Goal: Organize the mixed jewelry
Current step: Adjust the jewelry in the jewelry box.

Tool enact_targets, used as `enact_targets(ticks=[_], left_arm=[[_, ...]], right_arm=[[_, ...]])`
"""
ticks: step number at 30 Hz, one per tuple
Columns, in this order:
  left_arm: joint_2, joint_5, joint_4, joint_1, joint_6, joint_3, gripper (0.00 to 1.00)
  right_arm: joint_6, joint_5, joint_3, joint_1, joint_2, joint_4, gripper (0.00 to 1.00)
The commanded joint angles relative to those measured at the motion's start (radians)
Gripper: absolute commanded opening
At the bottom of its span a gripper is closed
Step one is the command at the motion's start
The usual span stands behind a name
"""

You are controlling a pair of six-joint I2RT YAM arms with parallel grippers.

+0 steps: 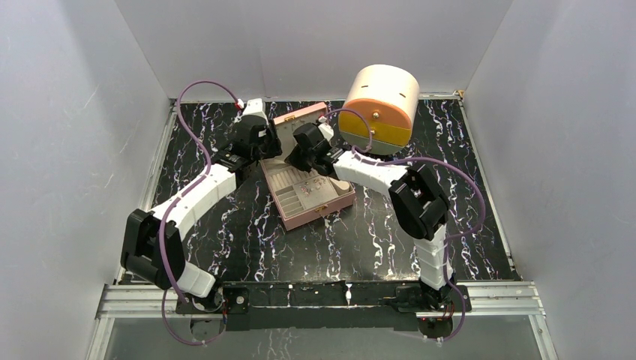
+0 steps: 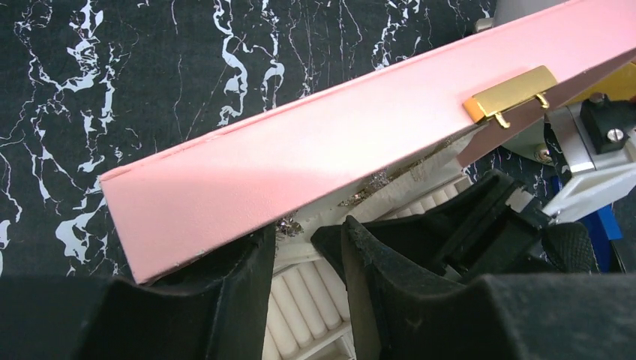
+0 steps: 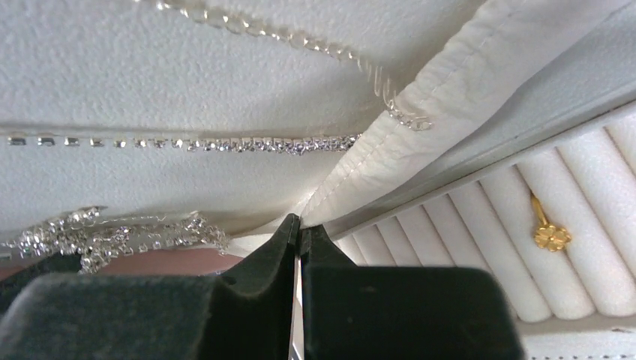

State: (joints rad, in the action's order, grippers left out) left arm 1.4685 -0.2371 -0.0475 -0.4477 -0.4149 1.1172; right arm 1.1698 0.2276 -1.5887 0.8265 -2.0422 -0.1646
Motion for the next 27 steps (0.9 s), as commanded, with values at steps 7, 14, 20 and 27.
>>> enact_targets(ticks=[7,14,20,27], left_arm=[[0.015,-0.115,0.043,0.003,0.013,0.001,0.37],[0.018,-0.131,0.018,0.003,0.015,0.003,0.37],[0.034,-0.14,-0.005,0.003,0.019,0.016,0.37],[0.036,-0.139,-0.009,0.003,0.022,0.015,0.37]], right_arm=[[-0.139,-0.092,0.135,-0.006,0.126,0.155,0.07],[-0.27,-0.193,0.146,-0.007,0.158,0.326,0.13],[-0.258,-0.146,0.19,-0.006,0.214,0.348,0.15],[-0.263,-0.145,0.333,-0.007,0.306,0.514,0.21]])
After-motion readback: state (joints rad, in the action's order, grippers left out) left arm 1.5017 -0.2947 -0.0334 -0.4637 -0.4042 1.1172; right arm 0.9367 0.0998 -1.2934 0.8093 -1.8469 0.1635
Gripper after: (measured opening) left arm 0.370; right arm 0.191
